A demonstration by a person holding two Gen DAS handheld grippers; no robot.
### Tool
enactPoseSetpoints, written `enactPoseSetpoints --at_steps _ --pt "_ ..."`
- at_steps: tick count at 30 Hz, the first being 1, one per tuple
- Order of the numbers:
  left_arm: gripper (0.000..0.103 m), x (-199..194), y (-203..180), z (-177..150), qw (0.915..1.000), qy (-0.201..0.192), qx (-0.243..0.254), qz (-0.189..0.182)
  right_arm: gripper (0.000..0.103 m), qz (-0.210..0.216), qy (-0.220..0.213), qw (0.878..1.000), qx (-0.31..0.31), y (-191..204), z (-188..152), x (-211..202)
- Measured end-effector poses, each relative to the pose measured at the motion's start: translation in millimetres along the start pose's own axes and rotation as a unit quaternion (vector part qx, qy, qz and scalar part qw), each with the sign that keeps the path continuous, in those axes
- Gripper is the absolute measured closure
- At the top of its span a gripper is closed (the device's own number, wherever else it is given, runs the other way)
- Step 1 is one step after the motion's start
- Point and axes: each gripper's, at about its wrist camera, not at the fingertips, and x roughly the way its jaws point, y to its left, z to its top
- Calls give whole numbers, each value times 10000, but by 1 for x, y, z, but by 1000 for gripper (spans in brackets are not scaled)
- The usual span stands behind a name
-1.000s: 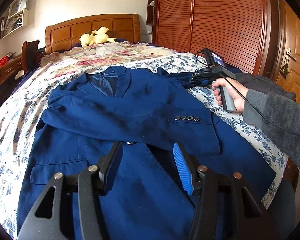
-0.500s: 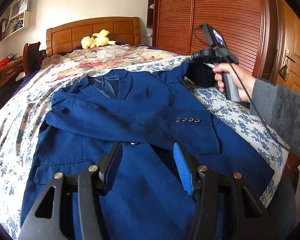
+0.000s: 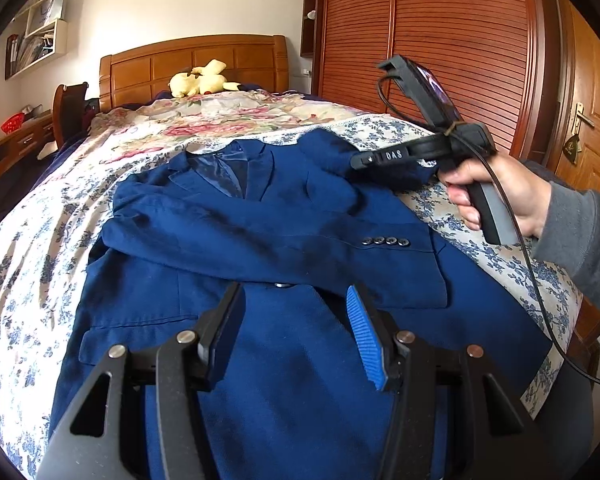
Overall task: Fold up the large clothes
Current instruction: 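Grasp the side edge with the right tool and fold it toward the blazer center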
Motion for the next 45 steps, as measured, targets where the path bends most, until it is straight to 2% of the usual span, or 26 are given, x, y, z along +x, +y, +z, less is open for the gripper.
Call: enactPoseSetpoints --at_steps 1,3,5,8,13,19,24,32,40,45 --pt "51 0 0 0 10000 -2 2 1 97 -53 36 10000 -9 -1 -4 -2" --pt "51 -1 0 0 10000 -10 14 11 83 -141 99 9998 -29 -3 -7 -5" --pt "51 -2 0 0 10000 -14 26 21 61 -145 24 9999 -3 -7 -8 -14" --pt "51 -3 1 -1 10000 -18 30 25 52 -240 -226 9994 62 -16 -3 -31" --pt "51 -3 1 -2 10000 -4 37 27 47 -645 -428 9967 236 -44 16 -45" --pt "51 -2 2 -2 10000 3 7 16 43 -1249 -317 9902 541 -98 32 -40" --pt "51 -2 2 -1 10000 27 19 -4 43 -1640 -26 9835 770 -141 30 -26" --pt "51 1 3 0 10000 76 -2 -62 43 -1812 552 9722 1374 -202 11 8" --pt "51 6 1 -2 9998 159 44 -75 43 -2132 1359 9552 1535 -230 -11 55" --pt "51 6 0 -2 9998 173 41 -83 42 -2000 1743 9506 1612 -236 -20 72"
